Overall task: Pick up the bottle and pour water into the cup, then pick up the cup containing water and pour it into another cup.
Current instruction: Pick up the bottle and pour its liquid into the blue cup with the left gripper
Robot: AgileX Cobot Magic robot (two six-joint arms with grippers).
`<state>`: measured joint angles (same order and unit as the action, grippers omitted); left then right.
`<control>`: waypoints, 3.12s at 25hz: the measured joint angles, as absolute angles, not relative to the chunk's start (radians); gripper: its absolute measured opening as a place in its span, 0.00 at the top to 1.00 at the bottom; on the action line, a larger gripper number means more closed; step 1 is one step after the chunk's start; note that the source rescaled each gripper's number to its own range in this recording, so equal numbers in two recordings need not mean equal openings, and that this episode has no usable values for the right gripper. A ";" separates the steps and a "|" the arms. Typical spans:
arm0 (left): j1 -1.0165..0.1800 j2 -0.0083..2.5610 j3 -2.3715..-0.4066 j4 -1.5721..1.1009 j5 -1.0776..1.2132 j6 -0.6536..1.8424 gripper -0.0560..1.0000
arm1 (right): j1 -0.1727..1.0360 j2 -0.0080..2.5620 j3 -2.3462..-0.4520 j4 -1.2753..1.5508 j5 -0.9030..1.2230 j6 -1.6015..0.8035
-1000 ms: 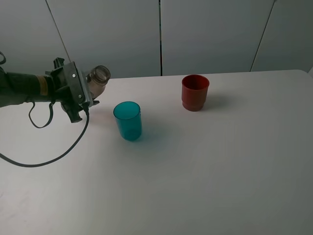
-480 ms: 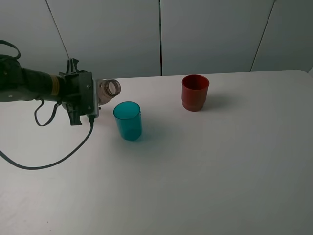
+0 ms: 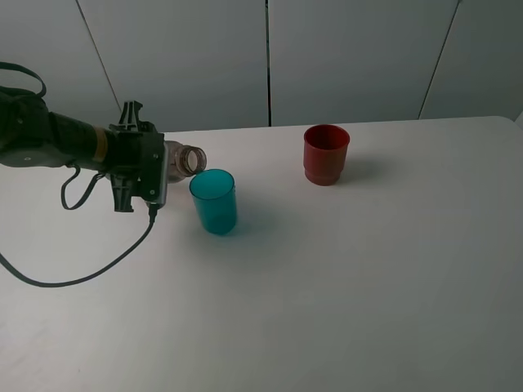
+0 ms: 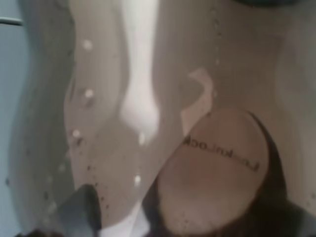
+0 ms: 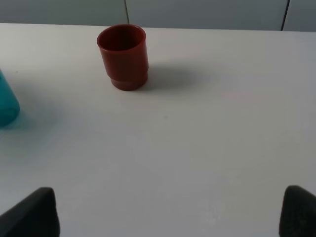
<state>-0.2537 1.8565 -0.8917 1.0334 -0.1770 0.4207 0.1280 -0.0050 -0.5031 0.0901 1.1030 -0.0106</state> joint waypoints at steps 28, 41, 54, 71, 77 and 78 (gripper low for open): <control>-0.275 1.856 -0.967 1.088 -0.120 0.595 0.94 | 0.128 -0.005 -0.503 0.090 1.103 -0.011; -0.275 1.856 -1.008 1.088 -0.115 0.654 0.95 | 0.128 -0.005 -0.503 0.090 1.103 -0.011; -0.302 1.856 -1.048 1.088 -0.101 0.721 0.95 | 0.128 -0.005 -0.503 0.090 1.103 -0.011; -0.312 1.856 -1.048 1.088 -0.068 0.804 0.95 | 0.128 -0.005 -0.503 0.090 1.103 -0.011; -0.312 1.856 -1.048 1.088 -0.068 0.814 0.95 | 0.128 -0.005 -0.503 0.090 1.103 -0.011; -0.312 1.856 -1.048 1.088 -0.068 0.814 0.95 | 0.128 -0.005 -0.503 0.090 1.103 -0.011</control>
<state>-0.3118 1.8565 -1.0475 1.0881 -0.0677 0.8144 0.1280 -0.0050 -0.5031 0.0901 1.1030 -0.0106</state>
